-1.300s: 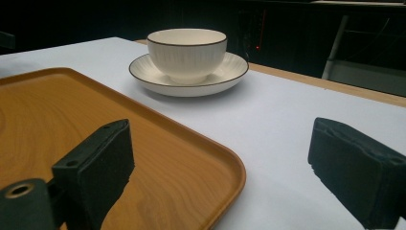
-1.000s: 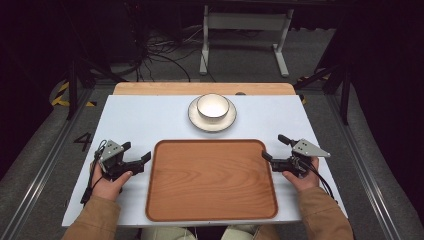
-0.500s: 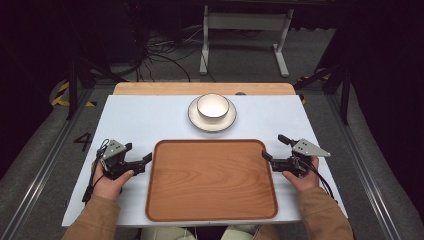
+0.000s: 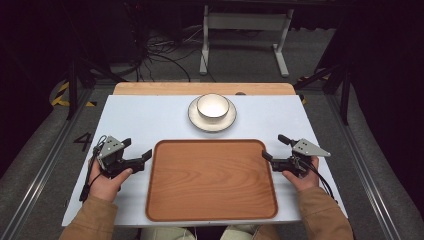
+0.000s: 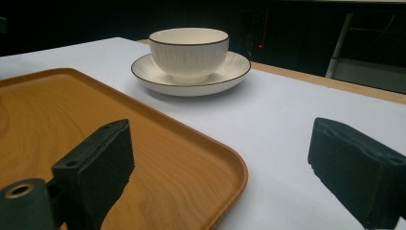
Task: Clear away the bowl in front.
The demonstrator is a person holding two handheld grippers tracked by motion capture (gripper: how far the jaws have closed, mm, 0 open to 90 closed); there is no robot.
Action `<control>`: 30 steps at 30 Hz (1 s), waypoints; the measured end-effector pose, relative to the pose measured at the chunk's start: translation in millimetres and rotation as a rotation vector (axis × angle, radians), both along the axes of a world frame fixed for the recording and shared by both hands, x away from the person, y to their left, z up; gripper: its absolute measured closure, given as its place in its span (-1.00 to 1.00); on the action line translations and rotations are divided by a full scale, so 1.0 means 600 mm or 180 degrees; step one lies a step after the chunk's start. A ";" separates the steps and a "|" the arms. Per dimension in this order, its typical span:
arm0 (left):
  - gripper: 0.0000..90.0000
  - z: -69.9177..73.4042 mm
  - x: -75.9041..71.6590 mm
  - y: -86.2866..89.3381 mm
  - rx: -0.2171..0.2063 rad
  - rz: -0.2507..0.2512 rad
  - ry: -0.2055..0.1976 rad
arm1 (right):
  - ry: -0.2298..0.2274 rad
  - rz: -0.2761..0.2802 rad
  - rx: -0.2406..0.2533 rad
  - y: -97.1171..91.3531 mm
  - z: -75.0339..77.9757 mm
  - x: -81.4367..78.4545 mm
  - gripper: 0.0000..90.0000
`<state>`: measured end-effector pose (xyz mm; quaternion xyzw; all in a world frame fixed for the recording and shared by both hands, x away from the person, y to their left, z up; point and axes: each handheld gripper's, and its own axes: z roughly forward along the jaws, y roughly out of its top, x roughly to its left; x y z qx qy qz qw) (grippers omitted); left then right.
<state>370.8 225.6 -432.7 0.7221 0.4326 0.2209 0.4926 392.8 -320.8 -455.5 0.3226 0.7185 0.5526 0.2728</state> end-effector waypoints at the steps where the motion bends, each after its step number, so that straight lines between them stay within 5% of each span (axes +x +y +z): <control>1: -0.75 0.002 -0.001 0.000 -0.0012 0.0002 -0.0009 | 0.0000 0.0005 0.0004 0.000 0.000 0.000 -0.80; 22: -0.74 0.051 -0.009 0.000 -0.0122 0.0027 -0.0094 | -0.0002 0.0019 -0.0016 0.001 0.000 0.000 -0.81; 30: -0.74 0.069 0.005 -0.028 -0.0071 -0.0095 -0.0120 | -0.0006 0.0010 -0.0023 0.001 0.000 0.000 -0.81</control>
